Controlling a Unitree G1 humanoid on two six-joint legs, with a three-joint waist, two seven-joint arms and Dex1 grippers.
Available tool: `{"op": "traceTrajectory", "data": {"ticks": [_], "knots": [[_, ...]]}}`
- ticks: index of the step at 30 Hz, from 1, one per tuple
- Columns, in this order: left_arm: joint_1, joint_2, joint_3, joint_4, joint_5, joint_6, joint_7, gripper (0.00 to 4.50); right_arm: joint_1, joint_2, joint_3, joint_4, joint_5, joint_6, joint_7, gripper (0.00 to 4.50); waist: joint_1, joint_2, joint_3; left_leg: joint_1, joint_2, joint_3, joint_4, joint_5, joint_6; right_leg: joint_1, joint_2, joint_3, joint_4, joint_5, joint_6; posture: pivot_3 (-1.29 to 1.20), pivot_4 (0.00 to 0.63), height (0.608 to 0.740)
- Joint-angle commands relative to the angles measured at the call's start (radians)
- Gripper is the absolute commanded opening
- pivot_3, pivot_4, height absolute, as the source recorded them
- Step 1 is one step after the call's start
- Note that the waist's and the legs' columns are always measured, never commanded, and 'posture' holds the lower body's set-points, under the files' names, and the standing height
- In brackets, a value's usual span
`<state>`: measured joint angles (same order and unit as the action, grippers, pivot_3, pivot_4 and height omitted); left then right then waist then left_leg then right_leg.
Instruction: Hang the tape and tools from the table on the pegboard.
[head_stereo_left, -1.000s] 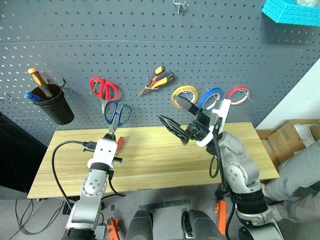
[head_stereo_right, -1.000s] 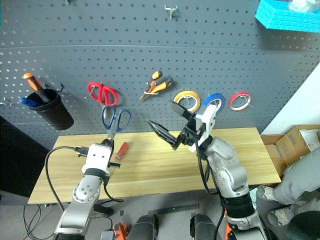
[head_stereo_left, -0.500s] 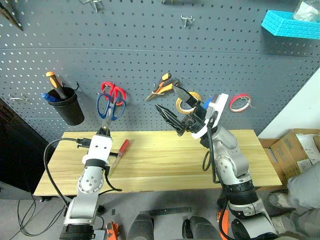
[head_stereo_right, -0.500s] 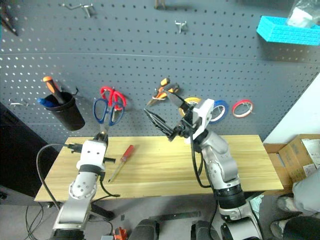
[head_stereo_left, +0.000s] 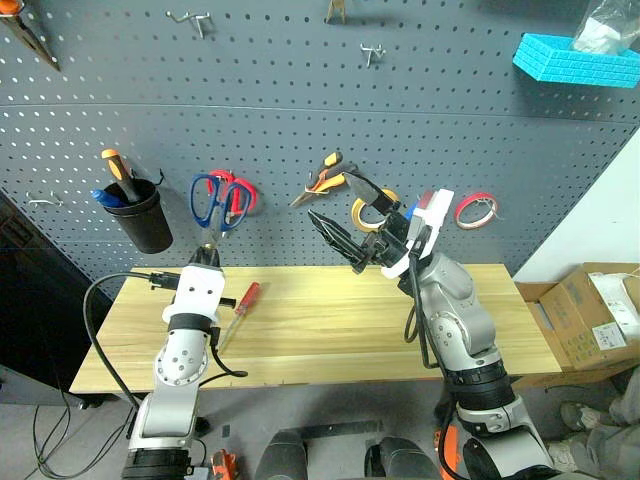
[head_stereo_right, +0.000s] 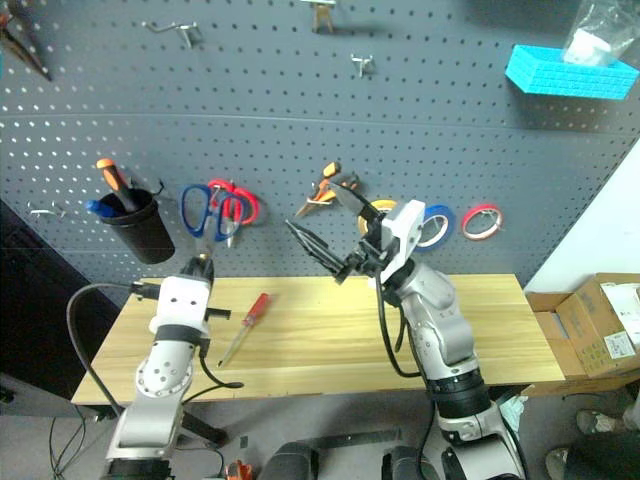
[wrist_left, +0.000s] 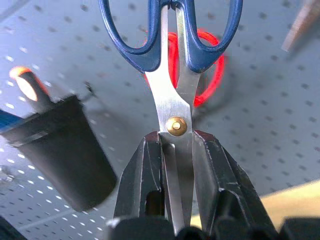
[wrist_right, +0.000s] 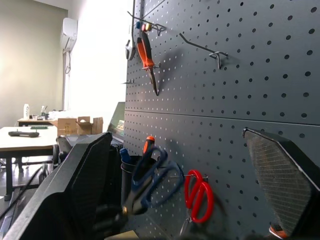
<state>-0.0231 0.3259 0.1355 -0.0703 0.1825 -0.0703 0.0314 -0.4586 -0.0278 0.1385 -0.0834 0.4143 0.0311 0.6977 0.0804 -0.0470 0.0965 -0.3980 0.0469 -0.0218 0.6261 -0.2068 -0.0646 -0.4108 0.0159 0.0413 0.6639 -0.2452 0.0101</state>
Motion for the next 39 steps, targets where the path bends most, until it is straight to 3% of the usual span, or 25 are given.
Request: {"op": "traceTrajectory", "data": {"ticks": [1,20,32,36,39], "knots": [[-0.035,-0.005,0.021,0.002,-0.045,-0.002,-0.02,0.47,-0.013,-0.004,-0.018,-0.011,0.001,-0.028,-0.003,4.5,0.0,0.0,-0.002,0.0,0.0,0.0,0.0,0.0,0.0,0.0,0.0,0.0,0.0,0.0,0.0,0.23,0.007,0.74],[-0.287,-0.012,0.04,0.286,-0.204,0.051,-0.151,0.47,0.027,-0.015,-0.009,-0.049,-0.01,-0.023,-0.049,4.5,-0.001,0.0,-0.015,0.002,0.0,-0.001,0.001,0.0,0.0,0.002,0.001,0.0,0.001,0.0,0.0,0.19,0.004,0.74],[-0.312,0.001,0.038,0.358,-0.226,0.052,-0.186,4.47,0.046,-0.036,-0.006,-0.087,-0.003,-0.008,-0.056,4.5,-0.004,0.0,-0.016,0.002,0.0,-0.001,0.002,0.0,0.0,0.002,0.001,0.0,0.001,0.0,0.001,0.16,0.016,0.74],[-0.217,-0.005,0.007,0.319,-0.228,0.135,-0.227,4.47,0.076,-0.047,0.001,-0.11,-0.018,0.013,-0.078,4.5,-0.01,0.001,-0.016,0.003,0.0,0.0,0.002,0.0,0.0,0.003,0.001,0.002,0.001,0.0,0.001,0.15,0.039,0.74],[-0.151,0.003,0.003,0.269,-0.218,0.198,-0.222,4.47,0.107,-0.105,0.051,-0.115,-0.136,0.079,-0.125,4.5,-0.017,0.002,-0.015,0.003,0.0,0.0,0.002,0.0,0.0,0.003,0.001,0.001,0.001,0.0,0.0,0.14,0.074,0.74]]}}
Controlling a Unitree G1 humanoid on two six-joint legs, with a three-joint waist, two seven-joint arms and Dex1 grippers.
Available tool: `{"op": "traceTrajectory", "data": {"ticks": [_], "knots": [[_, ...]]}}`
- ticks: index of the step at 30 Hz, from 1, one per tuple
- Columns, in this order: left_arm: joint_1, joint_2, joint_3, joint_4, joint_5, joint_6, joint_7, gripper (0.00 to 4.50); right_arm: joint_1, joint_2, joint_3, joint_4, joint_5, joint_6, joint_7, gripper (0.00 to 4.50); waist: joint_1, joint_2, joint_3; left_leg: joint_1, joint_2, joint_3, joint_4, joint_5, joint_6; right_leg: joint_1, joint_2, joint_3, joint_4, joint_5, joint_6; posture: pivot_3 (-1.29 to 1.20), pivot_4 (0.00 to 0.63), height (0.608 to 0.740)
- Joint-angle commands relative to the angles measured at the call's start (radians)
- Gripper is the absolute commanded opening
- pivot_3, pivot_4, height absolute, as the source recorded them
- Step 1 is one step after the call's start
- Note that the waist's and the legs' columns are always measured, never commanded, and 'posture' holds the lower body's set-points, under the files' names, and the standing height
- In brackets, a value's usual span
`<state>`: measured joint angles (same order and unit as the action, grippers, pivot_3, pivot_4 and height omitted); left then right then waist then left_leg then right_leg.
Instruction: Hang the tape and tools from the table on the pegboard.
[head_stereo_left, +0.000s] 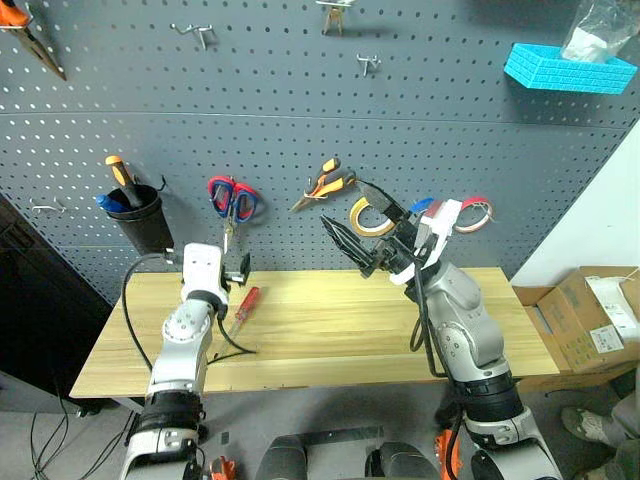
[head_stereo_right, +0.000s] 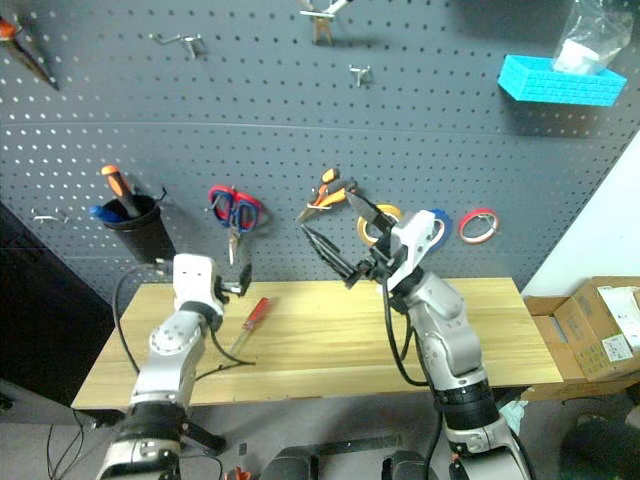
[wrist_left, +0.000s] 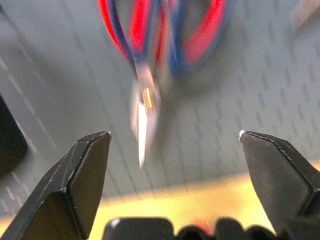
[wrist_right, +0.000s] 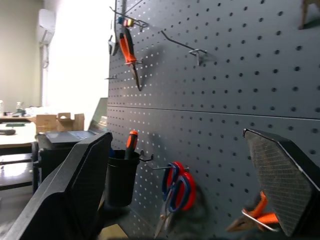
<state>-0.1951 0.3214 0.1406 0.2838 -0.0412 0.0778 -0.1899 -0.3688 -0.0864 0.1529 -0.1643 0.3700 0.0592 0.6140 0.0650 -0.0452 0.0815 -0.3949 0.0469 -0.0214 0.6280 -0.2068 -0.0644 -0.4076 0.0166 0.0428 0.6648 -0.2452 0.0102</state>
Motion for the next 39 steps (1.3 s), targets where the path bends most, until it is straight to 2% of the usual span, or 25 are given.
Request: {"op": "traceTrajectory", "data": {"ticks": [1,6,10,12,16,19,22,29,32,39], "knots": [[0.03,0.014,0.003,-0.09,0.006,0.083,0.005,4.47,0.027,-0.053,0.049,-0.039,-0.102,0.067,-0.047,4.5,-0.002,0.001,0.002,0.0,0.0,0.0,0.0,0.0,0.0,0.0,0.0,0.0,0.0,0.0,-0.001,0.14,0.081,0.74],[0.011,0.062,0.014,-0.062,0.003,0.212,-0.01,4.47,0.01,-0.025,0.099,-0.054,-0.125,0.169,-0.101,4.5,-0.017,0.012,0.022,0.004,0.0,-0.001,0.0,0.0,0.001,0.001,0.0,0.0,0.003,-0.004,-0.007,0.12,0.132,0.74],[-0.053,0.117,0.001,-0.021,-0.007,0.267,-0.081,4.47,-0.021,-0.002,0.151,-0.059,-0.156,0.238,-0.12,4.5,-0.023,0.013,0.066,0.008,0.0,-0.002,0.001,0.001,0.001,0.001,0.0,0.0,0.009,-0.005,-0.009,0.11,0.216,0.74],[-0.109,0.138,0.001,0.045,-0.006,0.271,-0.102,4.47,-0.045,-0.007,0.188,-0.05,-0.191,0.263,-0.116,4.5,-0.026,0.014,0.092,0.009,0.0,-0.002,0.001,0.001,0.001,0.002,0.0,0.0,0.01,-0.006,-0.01,0.1,0.236,0.74],[-0.222,0.148,0.007,0.229,-0.012,0.254,-0.128,4.47,-0.064,-0.009,0.24,-0.058,-0.212,0.313,-0.099,4.5,-0.037,0.013,0.126,0.003,0.0,-0.002,0.001,0.001,0.001,-0.003,-0.001,-0.001,0.01,-0.008,-0.011,0.08,0.287,0.74],[-0.281,0.142,0.009,0.336,-0.023,0.252,-0.151,4.47,-0.066,-0.02,0.249,-0.066,-0.219,0.324,-0.087,4.5,-0.046,0.008,0.145,-0.008,-0.001,-0.002,0.001,0.0,0.001,-0.012,-0.001,-0.001,0.011,-0.007,-0.001,0.06,0.313,0.74],[-0.359,0.128,0.026,0.457,-0.049,0.28,-0.166,4.47,-0.044,-0.04,0.247,-0.101,-0.202,0.34,-0.063,4.5,-0.049,0.007,0.174,-0.012,-0.001,-0.004,0.001,-0.001,0.003,-0.016,-0.001,-0.003,0.012,-0.008,0.001,0.04,0.342,0.74],[-0.418,0.122,0.035,0.556,-0.078,0.376,-0.195,4.47,0.0,-0.168,0.283,-0.239,-0.197,0.382,0.035,4.5,-0.069,0.01,0.217,-0.021,-0.002,-0.007,0.002,-0.002,0.002,-0.022,-0.002,-0.004,0.013,-0.008,0.001,0.0,0.38,0.74],[-0.412,0.121,0.028,0.546,-0.076,0.384,-0.208,3.91,0.004,-0.181,0.274,-0.248,-0.184,0.388,0.043,4.5,-0.081,0.011,0.226,-0.019,-0.002,-0.006,0.002,-0.002,0.002,-0.022,-0.002,-0.003,0.013,-0.008,0.002,0.0,0.387,0.74],[-0.384,0.108,0.039,0.468,-0.093,0.425,-0.215,1.56,-0.011,-0.171,0.26,-0.223,-0.182,0.378,0.049,4.5,-0.094,0.014,0.231,-0.019,-0.001,-0.005,0.002,-0.001,0.002,-0.022,-0.002,-0.002,0.014,-0.008,0.002,0.01,0.368,0.74]]}}
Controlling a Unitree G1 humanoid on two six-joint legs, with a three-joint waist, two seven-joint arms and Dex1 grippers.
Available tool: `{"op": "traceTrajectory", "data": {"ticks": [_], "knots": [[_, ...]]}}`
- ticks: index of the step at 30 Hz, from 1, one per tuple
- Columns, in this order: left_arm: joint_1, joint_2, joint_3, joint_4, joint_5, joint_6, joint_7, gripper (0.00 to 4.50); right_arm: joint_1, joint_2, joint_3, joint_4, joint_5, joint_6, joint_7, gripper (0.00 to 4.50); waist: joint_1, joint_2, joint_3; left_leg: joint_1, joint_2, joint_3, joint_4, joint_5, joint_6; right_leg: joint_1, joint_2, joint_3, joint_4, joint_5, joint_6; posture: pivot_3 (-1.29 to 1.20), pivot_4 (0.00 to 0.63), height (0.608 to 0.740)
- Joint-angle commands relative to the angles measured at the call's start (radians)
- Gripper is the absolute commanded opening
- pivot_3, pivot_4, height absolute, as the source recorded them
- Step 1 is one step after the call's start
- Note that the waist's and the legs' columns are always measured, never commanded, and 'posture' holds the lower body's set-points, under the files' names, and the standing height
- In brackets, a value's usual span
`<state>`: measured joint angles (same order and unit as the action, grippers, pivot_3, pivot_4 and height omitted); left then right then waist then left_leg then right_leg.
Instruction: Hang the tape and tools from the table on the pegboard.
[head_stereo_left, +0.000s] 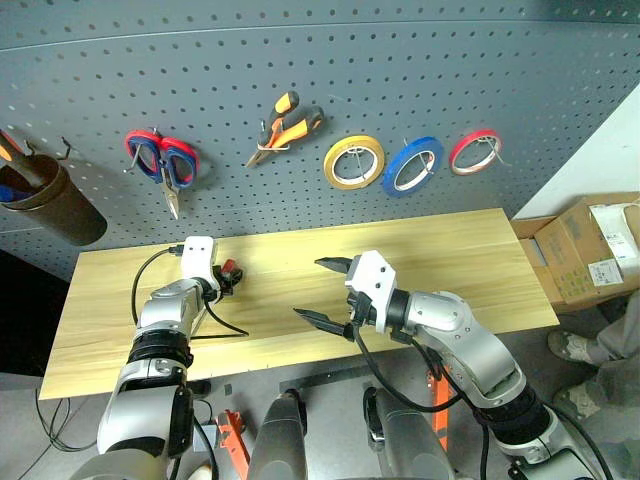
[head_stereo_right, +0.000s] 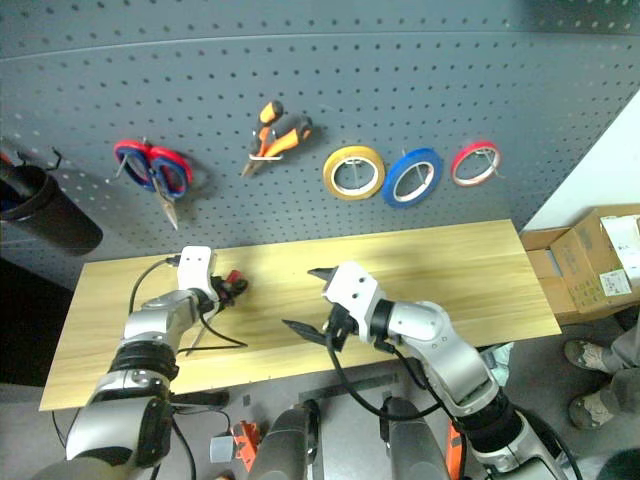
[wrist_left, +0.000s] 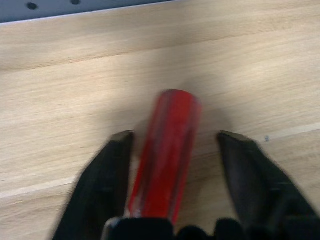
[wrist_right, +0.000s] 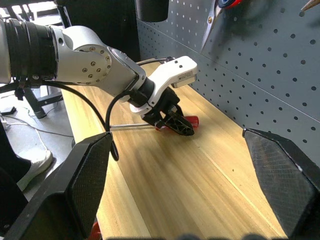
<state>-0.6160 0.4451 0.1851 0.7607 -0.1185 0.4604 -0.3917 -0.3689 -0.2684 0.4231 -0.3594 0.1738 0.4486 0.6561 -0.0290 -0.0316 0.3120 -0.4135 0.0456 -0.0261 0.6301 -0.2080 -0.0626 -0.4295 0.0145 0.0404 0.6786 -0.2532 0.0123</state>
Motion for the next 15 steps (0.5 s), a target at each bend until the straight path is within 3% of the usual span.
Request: {"op": "traceTrajectory", "data": {"ticks": [1,3,10,15], "knots": [[0.043,-0.017,-0.005,-0.022,-0.017,0.049,-0.013,1.16,-0.014,0.015,-0.01,-0.024,0.014,-0.014,0.005,4.5,0.0,0.0,0.0,0.0,0.0,0.0,0.0,0.0,0.0,0.0,0.0,0.0,0.0,0.0,0.0,0.01,0.365,0.74],[0.051,-0.019,-0.001,-0.042,-0.02,0.057,-0.006,0.86,-0.021,0.023,-0.009,-0.011,0.011,-0.021,0.002,4.5,0.0,0.0,0.0,0.0,0.0,0.0,0.0,0.0,0.0,0.0,0.0,0.0,0.0,0.0,0.0,0.01,0.355,0.74],[0.14,-0.03,-0.084,-0.264,0.033,0.041,0.011,0.86,-0.038,0.062,-0.072,-0.013,0.062,-0.026,-0.003,4.5,0.0,-0.001,-0.001,-0.001,0.0,0.0,-0.001,0.0,0.0,-0.001,-0.001,0.0,-0.001,0.0,0.001,0.02,0.297,0.74],[0.214,-0.093,-0.031,-0.52,0.073,0.066,0.227,0.86,0.003,0.128,-0.196,-0.071,0.283,0.071,-0.013,4.5,0.006,-0.009,-0.009,-0.004,0.0,-0.002,-0.001,0.0,-0.001,-0.002,-0.002,0.0,-0.002,0.0,0.001,0.07,0.225,0.74]]}}
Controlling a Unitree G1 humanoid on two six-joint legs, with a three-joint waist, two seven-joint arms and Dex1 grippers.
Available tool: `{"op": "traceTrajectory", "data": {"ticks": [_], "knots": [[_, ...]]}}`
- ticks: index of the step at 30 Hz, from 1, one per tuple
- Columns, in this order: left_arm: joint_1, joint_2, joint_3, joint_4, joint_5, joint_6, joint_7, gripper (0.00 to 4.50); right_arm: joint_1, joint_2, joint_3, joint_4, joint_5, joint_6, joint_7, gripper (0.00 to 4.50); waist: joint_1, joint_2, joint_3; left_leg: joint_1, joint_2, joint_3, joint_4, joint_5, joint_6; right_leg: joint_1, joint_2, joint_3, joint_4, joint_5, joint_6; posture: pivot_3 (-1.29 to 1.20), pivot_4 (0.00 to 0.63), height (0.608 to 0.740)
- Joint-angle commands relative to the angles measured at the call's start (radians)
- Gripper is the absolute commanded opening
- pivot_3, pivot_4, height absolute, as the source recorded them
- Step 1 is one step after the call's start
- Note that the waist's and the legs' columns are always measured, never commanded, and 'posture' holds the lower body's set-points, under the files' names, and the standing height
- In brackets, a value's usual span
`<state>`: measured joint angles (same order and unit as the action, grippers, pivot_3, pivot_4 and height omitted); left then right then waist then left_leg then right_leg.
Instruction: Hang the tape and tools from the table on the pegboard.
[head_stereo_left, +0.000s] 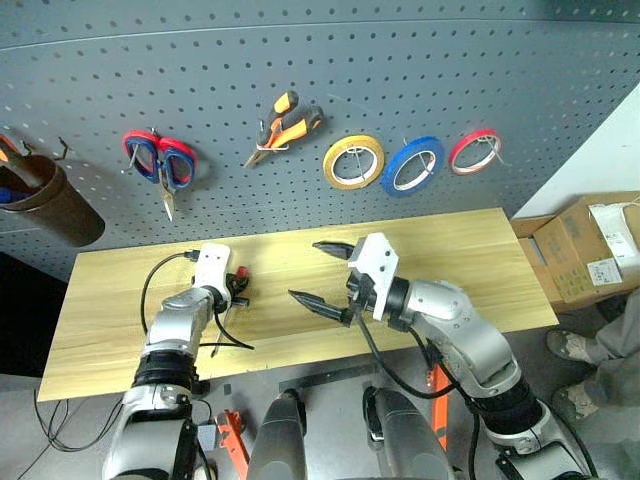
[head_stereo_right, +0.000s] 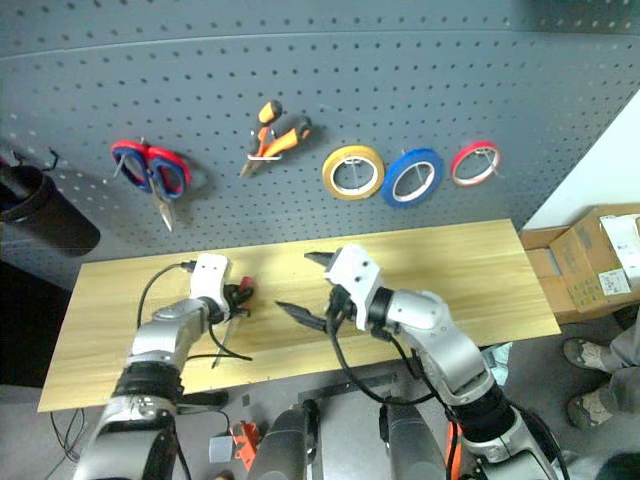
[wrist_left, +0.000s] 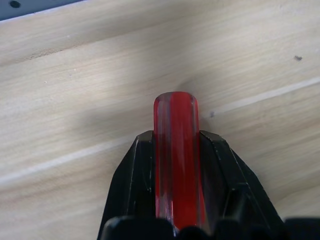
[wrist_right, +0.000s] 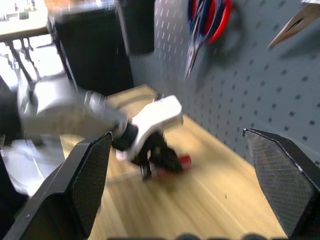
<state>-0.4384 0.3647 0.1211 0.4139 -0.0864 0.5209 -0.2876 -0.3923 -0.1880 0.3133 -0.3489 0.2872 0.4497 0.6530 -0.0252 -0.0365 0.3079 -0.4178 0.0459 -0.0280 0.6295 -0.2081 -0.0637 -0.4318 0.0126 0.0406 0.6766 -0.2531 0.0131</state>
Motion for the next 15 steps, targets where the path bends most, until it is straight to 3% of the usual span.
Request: {"op": "traceTrajectory", "data": {"ticks": [1,4,8,15], "knots": [[0.06,-0.027,0.046,-0.252,0.047,0.013,0.164,0.86,0.031,0.073,-0.123,-0.098,0.252,0.114,-0.021,4.5,0.004,-0.008,-0.007,0.0,0.0,0.0,0.0,0.0,0.0,-0.001,-0.001,0.0,0.0,0.0,0.0,0.1,0.189,0.74],[0.137,-0.04,0.049,-0.414,0.096,-0.005,0.246,0.86,0.038,0.12,-0.17,-0.116,0.36,0.172,-0.057,4.5,0.006,-0.016,-0.022,-0.004,0.002,-0.003,-0.001,0.001,-0.005,-0.006,-0.004,-0.002,0.003,0.003,-0.005,0.14,0.148,0.74],[0.181,-0.025,0.07,-0.53,0.178,-0.053,0.353,0.86,0.032,0.154,-0.155,-0.097,0.371,0.158,-0.077,4.5,0.022,-0.017,-0.057,-0.006,0.001,-0.004,-0.003,0.001,-0.007,-0.009,-0.004,-0.004,0.003,0.003,-0.005,0.18,0.105,0.74],[0.082,0.058,0.12,-0.453,0.237,-0.198,0.422,0.86,-0.046,0.235,-0.139,0.028,0.321,0.023,-0.07,4.5,0.059,-0.024,-0.124,-0.005,0.0,-0.001,-0.002,0.003,-0.009,-0.007,0.001,-0.005,0.001,0.002,-0.001,0.22,0.025,0.74]]}}
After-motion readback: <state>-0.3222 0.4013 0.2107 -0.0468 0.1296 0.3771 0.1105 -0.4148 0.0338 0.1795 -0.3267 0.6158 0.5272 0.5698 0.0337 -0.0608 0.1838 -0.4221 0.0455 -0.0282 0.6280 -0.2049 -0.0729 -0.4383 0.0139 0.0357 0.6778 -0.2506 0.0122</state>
